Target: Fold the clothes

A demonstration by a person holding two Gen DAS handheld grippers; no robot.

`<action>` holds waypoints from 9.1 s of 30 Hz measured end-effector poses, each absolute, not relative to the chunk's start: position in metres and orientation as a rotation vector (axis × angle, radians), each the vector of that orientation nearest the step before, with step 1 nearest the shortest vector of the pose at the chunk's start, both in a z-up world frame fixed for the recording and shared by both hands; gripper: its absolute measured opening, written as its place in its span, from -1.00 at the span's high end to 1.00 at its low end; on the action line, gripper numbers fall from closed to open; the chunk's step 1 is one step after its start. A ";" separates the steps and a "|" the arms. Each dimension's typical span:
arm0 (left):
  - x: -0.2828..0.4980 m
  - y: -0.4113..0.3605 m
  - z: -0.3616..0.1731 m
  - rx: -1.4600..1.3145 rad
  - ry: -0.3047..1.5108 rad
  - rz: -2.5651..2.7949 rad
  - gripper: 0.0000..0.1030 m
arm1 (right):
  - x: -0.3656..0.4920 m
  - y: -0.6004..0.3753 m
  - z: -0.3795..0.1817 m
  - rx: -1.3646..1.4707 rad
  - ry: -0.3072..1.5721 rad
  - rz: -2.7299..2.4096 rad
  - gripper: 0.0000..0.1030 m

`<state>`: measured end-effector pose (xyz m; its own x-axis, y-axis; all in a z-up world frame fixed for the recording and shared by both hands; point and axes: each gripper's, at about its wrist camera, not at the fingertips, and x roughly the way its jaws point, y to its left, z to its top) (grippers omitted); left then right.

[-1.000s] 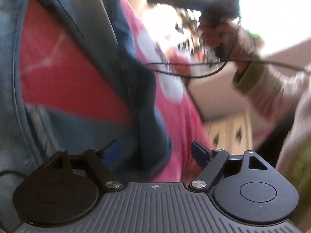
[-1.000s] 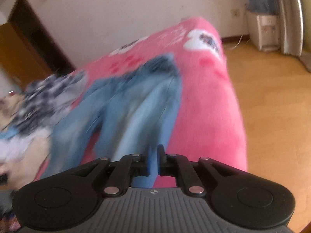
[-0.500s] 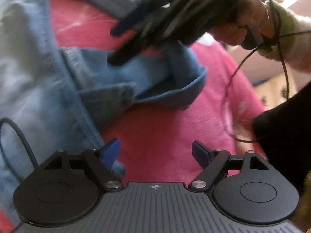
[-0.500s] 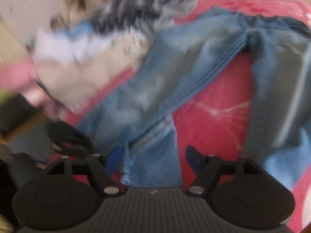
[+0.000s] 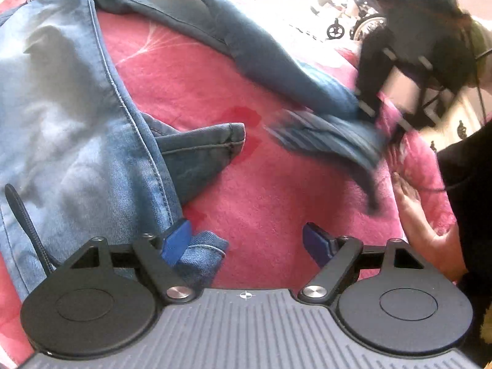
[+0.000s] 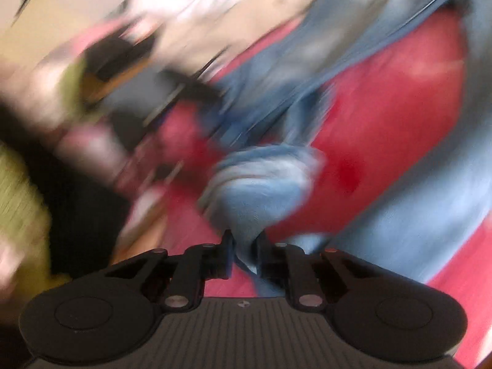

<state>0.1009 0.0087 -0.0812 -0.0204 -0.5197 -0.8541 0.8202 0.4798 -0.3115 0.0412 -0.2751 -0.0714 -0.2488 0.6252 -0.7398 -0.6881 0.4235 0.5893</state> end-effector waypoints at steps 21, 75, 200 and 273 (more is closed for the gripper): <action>0.093 -0.052 -0.087 0.172 1.237 -1.379 -0.56 | 0.042 -0.332 -0.030 -0.092 1.266 0.938 0.34; 0.178 -0.053 -0.063 0.009 1.170 -1.202 -0.49 | -0.034 -0.428 -0.020 0.367 1.300 0.566 0.92; 0.173 -0.115 -0.065 0.323 0.785 -0.930 0.47 | -0.018 -0.433 -0.046 -0.014 1.542 0.404 0.65; 0.050 -0.154 -0.118 0.342 1.074 -1.849 0.36 | -0.033 -0.472 -0.033 0.498 1.253 -0.120 0.74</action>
